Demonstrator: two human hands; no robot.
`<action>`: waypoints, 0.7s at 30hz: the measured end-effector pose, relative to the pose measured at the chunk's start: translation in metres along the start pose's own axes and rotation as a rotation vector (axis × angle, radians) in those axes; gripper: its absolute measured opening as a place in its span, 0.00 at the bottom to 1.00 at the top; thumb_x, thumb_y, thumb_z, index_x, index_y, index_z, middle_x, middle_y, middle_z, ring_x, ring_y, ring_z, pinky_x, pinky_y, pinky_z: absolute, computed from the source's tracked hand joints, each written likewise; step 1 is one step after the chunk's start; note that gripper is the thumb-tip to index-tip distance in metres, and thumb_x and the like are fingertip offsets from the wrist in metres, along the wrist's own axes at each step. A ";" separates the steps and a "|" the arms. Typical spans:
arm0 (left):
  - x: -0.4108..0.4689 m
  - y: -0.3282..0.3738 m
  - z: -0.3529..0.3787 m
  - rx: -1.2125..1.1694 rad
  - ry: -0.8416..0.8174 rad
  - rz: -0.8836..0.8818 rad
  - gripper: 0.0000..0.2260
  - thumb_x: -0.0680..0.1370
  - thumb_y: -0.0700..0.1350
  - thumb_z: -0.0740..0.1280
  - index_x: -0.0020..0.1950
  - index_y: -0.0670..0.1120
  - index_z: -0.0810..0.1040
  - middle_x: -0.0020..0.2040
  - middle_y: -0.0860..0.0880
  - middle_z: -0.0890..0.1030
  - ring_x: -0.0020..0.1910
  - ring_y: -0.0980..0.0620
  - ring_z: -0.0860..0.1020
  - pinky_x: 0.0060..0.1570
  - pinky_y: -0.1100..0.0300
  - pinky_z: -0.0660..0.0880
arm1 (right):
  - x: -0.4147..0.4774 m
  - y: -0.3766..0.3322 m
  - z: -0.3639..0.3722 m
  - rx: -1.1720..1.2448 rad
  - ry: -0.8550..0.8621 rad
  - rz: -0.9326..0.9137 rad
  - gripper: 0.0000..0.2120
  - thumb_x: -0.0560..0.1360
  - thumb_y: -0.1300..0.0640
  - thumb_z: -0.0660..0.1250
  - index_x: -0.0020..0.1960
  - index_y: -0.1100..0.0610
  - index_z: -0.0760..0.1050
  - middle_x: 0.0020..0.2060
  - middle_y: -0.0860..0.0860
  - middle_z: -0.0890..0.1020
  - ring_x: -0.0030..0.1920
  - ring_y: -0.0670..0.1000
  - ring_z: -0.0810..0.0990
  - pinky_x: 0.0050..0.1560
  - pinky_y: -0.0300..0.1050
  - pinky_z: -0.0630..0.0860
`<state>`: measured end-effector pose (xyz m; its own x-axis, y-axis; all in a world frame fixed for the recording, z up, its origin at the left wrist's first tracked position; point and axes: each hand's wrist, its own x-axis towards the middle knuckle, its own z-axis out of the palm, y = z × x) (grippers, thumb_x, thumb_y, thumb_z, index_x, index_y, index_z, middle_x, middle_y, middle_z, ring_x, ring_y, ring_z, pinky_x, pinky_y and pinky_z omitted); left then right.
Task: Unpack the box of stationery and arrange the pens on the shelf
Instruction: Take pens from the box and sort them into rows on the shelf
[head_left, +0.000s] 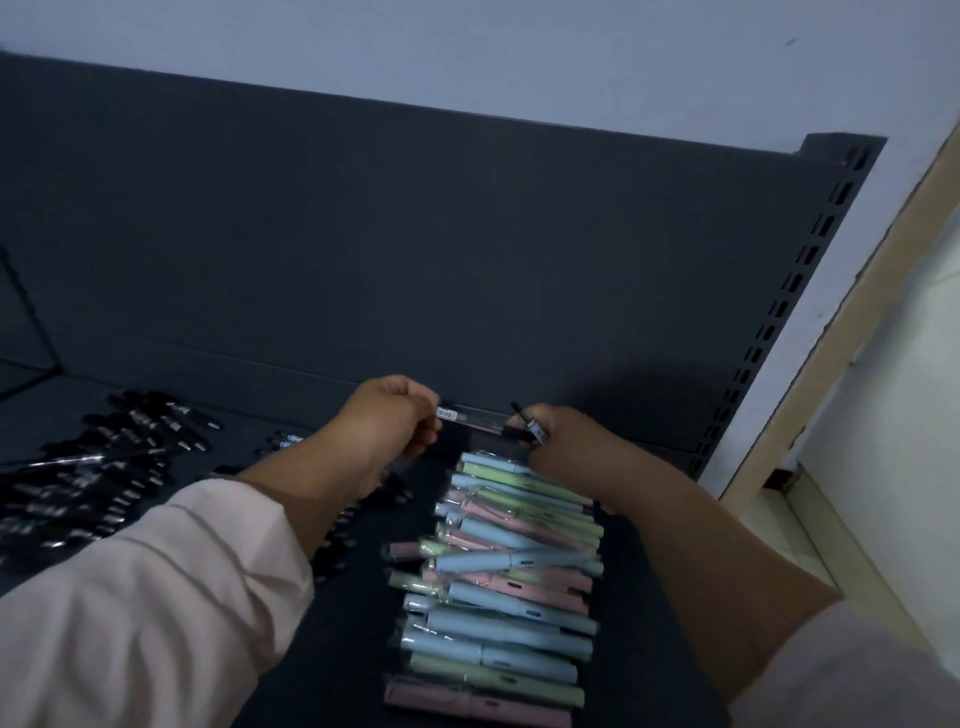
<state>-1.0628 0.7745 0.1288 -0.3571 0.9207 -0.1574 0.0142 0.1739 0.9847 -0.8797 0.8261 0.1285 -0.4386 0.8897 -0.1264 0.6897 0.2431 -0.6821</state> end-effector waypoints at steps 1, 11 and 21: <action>0.001 -0.002 -0.007 0.001 0.018 -0.002 0.09 0.79 0.37 0.60 0.41 0.45 0.75 0.34 0.46 0.78 0.32 0.52 0.74 0.32 0.61 0.71 | 0.001 -0.001 0.002 -0.038 -0.006 0.007 0.13 0.75 0.66 0.57 0.57 0.60 0.74 0.51 0.59 0.77 0.46 0.50 0.73 0.45 0.41 0.69; -0.003 -0.006 -0.068 0.083 0.117 0.048 0.10 0.78 0.34 0.62 0.38 0.44 0.73 0.34 0.45 0.76 0.30 0.51 0.72 0.24 0.67 0.70 | 0.008 -0.036 0.035 -0.027 0.104 -0.163 0.08 0.78 0.57 0.63 0.44 0.46 0.75 0.36 0.46 0.77 0.40 0.49 0.77 0.46 0.44 0.73; -0.020 -0.014 -0.155 0.009 0.172 -0.024 0.06 0.78 0.35 0.63 0.44 0.43 0.76 0.35 0.45 0.77 0.32 0.51 0.74 0.29 0.64 0.72 | 0.036 -0.115 0.122 -0.121 -0.051 -0.305 0.14 0.79 0.59 0.60 0.60 0.48 0.78 0.52 0.48 0.83 0.54 0.50 0.79 0.59 0.46 0.74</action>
<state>-1.2009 0.6997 0.1298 -0.5117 0.8433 -0.1645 0.0124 0.1986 0.9800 -1.0452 0.7830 0.1144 -0.6615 0.7492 0.0325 0.5844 0.5422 -0.6038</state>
